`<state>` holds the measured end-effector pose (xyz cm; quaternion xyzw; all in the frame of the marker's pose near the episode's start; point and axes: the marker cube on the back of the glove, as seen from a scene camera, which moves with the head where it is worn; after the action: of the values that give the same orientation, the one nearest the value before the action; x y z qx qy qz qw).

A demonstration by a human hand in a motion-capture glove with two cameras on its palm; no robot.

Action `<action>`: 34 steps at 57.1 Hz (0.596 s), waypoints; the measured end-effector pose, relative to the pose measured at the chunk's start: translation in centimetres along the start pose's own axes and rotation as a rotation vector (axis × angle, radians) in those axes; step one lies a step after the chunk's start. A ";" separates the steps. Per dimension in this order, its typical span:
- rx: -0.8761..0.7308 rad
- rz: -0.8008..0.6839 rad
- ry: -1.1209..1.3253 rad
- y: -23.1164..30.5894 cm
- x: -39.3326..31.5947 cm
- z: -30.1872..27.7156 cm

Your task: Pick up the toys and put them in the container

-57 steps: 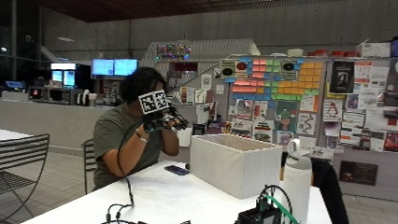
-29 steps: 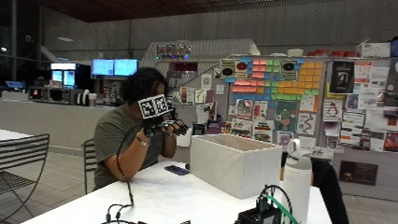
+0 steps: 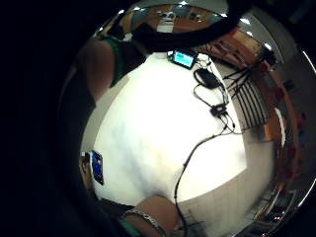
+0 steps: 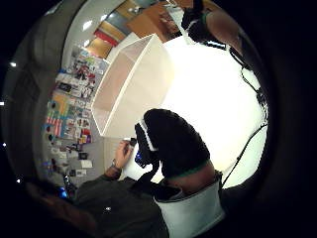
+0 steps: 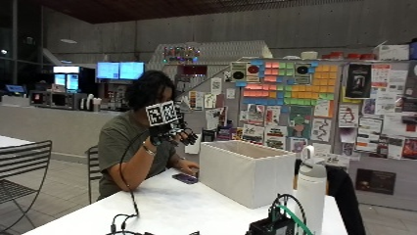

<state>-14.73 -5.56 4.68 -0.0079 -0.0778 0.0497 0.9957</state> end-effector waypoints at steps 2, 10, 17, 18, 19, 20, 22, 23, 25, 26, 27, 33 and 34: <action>0.008 0.004 0.004 0.1 0.0 0.0; 0.021 0.012 -0.012 0.0 0.5 -0.3; 0.007 -0.001 -0.021 -0.1 0.4 -0.1; 0.007 -0.004 -0.020 -0.1 0.4 -0.1; 0.006 -0.007 -0.019 0.0 0.4 -0.1; 0.006 -0.009 -0.017 0.0 0.3 0.0; 0.007 -0.012 -0.017 0.1 0.2 0.0; 0.008 -0.011 -0.020 0.1 0.2 0.0; 0.011 -0.008 -0.028 0.1 0.2 -0.1; 0.012 -0.006 -0.032 0.1 0.2 -0.2; 0.013 -0.004 -0.036 0.1 0.3 -0.2; 0.018 -0.007 -0.051 0.0 0.6 -0.5; 0.019 -0.007 -0.053 0.0 0.7 -0.5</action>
<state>-13.98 -5.48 4.29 0.0029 -0.1039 0.0471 0.9935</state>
